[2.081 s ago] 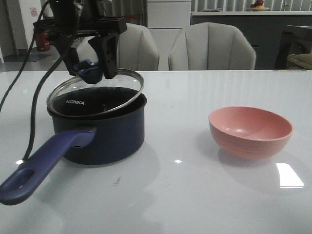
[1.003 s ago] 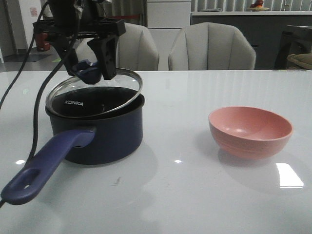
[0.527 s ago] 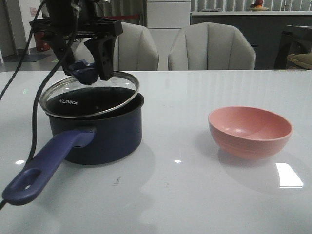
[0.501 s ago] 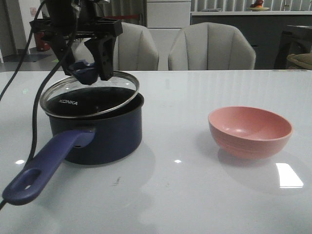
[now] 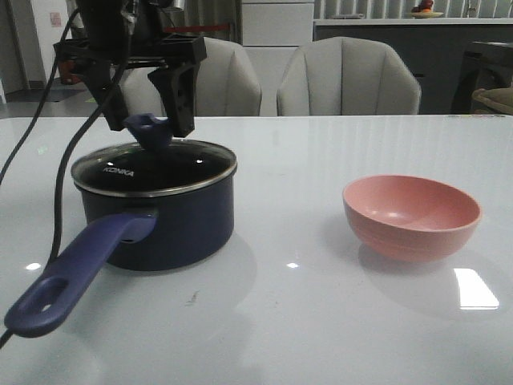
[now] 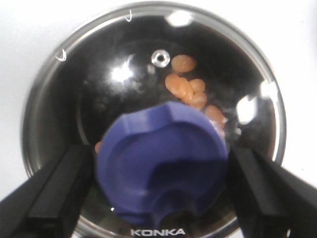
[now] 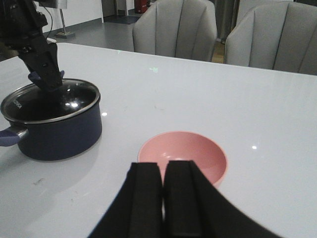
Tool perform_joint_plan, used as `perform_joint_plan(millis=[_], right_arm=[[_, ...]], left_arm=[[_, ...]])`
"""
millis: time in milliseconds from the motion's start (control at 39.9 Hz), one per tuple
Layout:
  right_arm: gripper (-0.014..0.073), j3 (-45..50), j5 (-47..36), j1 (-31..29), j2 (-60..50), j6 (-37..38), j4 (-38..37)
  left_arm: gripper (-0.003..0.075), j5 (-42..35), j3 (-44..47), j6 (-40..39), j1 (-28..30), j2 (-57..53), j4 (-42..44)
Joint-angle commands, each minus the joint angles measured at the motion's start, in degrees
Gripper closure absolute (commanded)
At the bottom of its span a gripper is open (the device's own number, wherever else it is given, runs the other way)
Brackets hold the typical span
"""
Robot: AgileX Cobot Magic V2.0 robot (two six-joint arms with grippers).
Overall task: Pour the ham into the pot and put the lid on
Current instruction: 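Lower the glass lid onto the saucepan rim with the left gripper, then open the left gripper and raise it off the lid knob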
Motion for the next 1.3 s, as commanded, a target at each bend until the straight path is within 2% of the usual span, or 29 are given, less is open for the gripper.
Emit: perform_joint_plan(millis=[0,326,552,777,1053,1279], right_arm=[[0.0417,-1.67,-4.11,0.12,0.38,-0.55,0.28],[0.0417,-1.67,-4.11,0.12,0.38,-0.55,0.28],[0.0417,-1.67,-4.11,0.12,0.38,-0.55,0.28],[0.0417,-1.67,-4.11,0.12,0.38,-0.55,0.28],[0.0417,-1.67,-4.11,0.12,0.38,-0.55,0.28],[0.0417,-1.67,-4.11,0.12,0.38,-0.55,0.28]], left_arm=[[0.0103,1.73,-1.4,0.1,-0.28,-2.95,-0.7],[0.01,1.73,-3.29,0.1,-0.28,-3.67,-0.05],[0.0103,1.73,0.37,0.1,-0.07,-12.09,4.14],[0.0103,-0.84,14.81,0.1,1.42,-24.82,8.7],[0.0103,-15.95,36.54,0.1,5.61,-44.75,4.56],[0.0103,-28.44,51.46,0.1,5.61,-61.9,4.14]])
